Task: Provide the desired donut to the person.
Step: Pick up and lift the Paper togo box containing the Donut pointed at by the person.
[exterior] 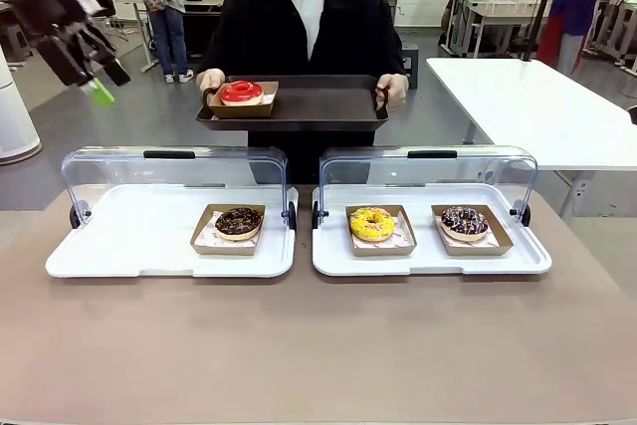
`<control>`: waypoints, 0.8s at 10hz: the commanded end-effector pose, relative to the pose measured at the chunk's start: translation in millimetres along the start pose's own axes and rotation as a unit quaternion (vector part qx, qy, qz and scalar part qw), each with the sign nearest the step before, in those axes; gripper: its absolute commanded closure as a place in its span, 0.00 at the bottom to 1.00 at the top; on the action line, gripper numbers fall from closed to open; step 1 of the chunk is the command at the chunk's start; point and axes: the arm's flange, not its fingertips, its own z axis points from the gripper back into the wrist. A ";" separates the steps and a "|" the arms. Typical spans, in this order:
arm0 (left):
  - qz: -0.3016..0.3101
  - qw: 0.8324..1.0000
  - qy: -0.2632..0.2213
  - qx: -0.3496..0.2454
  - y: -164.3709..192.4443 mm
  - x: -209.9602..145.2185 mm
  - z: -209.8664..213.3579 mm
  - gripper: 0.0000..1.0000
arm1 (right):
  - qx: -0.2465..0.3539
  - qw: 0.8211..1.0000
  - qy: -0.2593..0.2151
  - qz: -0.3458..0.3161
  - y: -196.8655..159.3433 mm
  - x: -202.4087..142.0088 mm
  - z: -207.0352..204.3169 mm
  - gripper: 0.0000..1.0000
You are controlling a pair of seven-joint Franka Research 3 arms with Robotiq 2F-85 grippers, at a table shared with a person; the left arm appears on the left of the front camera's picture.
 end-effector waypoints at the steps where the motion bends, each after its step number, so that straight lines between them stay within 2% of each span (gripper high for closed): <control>1: -0.025 0.985 -0.166 -0.049 24.8 -50.1 10.0 0.00 | 0.004 1.000 -0.014 0.007 -2.2 1.8 -1.3 0.00; 3: -0.069 0.970 -0.230 -0.039 31.0 -99.1 -3.6 0.00 | 0.004 1.000 -0.014 0.007 -2.2 1.8 -1.3 0.00; 6: -0.026 0.963 -0.268 -0.017 37.7 -148.9 1.3 0.00 | 0.004 1.000 -0.014 0.007 -2.2 1.8 -1.3 0.00; 8: 0.002 0.966 -0.257 -0.001 28.7 -175.3 8.3 0.00 | 0.004 1.000 -0.014 0.007 -2.2 1.8 -1.3 0.00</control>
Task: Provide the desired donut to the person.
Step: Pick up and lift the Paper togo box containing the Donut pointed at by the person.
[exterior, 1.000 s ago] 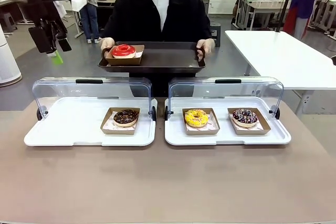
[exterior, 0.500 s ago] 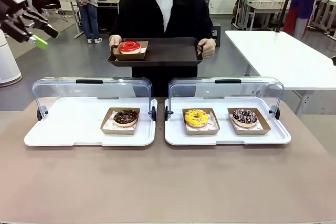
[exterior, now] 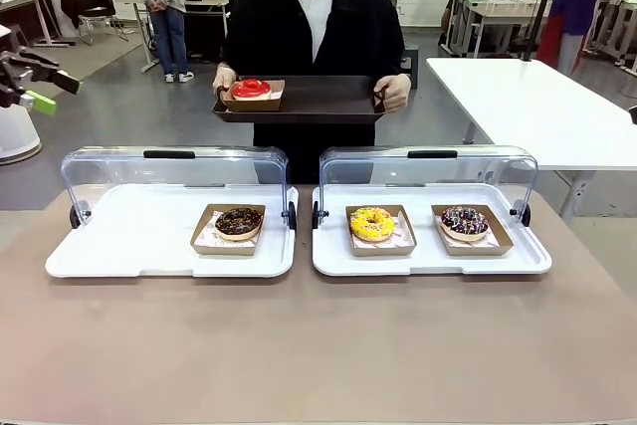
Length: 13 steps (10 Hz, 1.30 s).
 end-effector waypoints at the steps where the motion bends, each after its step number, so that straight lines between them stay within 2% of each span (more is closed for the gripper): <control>1: 0.015 1.000 0.000 0.018 -13.4 -5.6 12.0 0.00 | 0.005 1.000 -0.015 0.007 -2.3 2.0 -1.6 0.00; 6: 0.023 0.999 0.011 0.039 -32.3 -24.6 44.3 0.00 | 0.005 1.000 -0.015 0.007 -2.3 2.0 -1.6 0.00; 13: 0.025 0.999 0.009 0.042 -24.7 -23.2 47.7 0.00 | 0.005 1.000 -0.015 0.007 -2.3 2.0 -1.6 0.00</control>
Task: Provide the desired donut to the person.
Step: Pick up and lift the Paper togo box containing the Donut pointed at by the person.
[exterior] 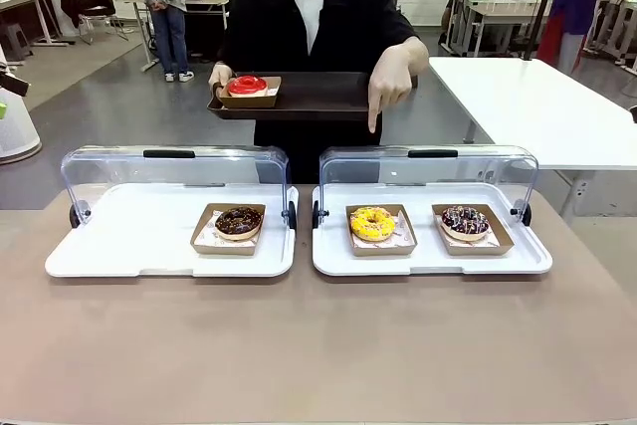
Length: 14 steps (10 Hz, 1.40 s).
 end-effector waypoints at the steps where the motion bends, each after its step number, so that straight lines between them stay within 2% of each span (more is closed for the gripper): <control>1: -0.001 1.000 -0.005 0.002 0.3 1.6 -0.3 0.00 | 0.005 1.000 -0.015 0.007 -2.3 1.9 -1.5 0.00; 11: -0.001 1.000 -0.005 0.002 0.3 1.6 -0.3 0.00 | 0.005 1.000 -0.015 0.007 -2.3 1.9 -1.5 0.00; 12: -0.001 1.000 -0.005 0.002 0.3 1.6 -0.3 0.00 | 0.000 1.000 0.000 0.000 0.0 0.0 0.0 0.00; 14: -0.001 1.000 -0.005 0.002 0.3 1.6 -0.3 0.00 | 0.037 0.998 0.041 0.032 2.3 29.7 -13.7 0.00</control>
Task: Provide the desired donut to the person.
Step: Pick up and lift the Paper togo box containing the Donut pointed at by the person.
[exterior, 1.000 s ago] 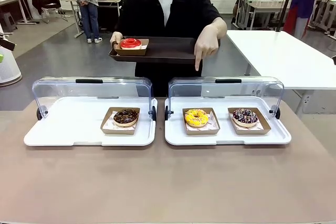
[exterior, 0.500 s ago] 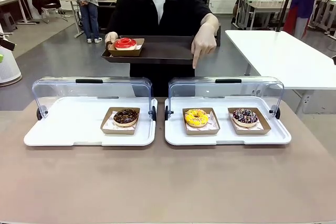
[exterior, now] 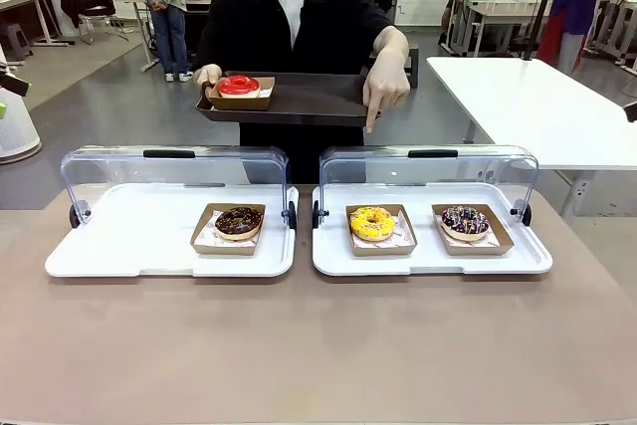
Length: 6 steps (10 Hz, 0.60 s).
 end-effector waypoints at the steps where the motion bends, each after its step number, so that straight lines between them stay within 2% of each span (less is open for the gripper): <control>1: 0.000 1.000 -0.005 0.002 0.2 1.4 -0.2 0.00 | 0.018 0.998 0.056 0.016 -3.9 34.4 -15.9 0.00; 4: 0.000 1.000 -0.005 0.002 0.2 1.4 -0.2 0.00 | 0.004 0.989 0.151 -0.002 -5.7 89.6 -66.1 0.00; 6: 0.000 1.000 -0.005 0.002 0.2 1.4 -0.2 0.00 | -0.003 0.973 0.231 0.018 8.0 124.3 -106.6 0.00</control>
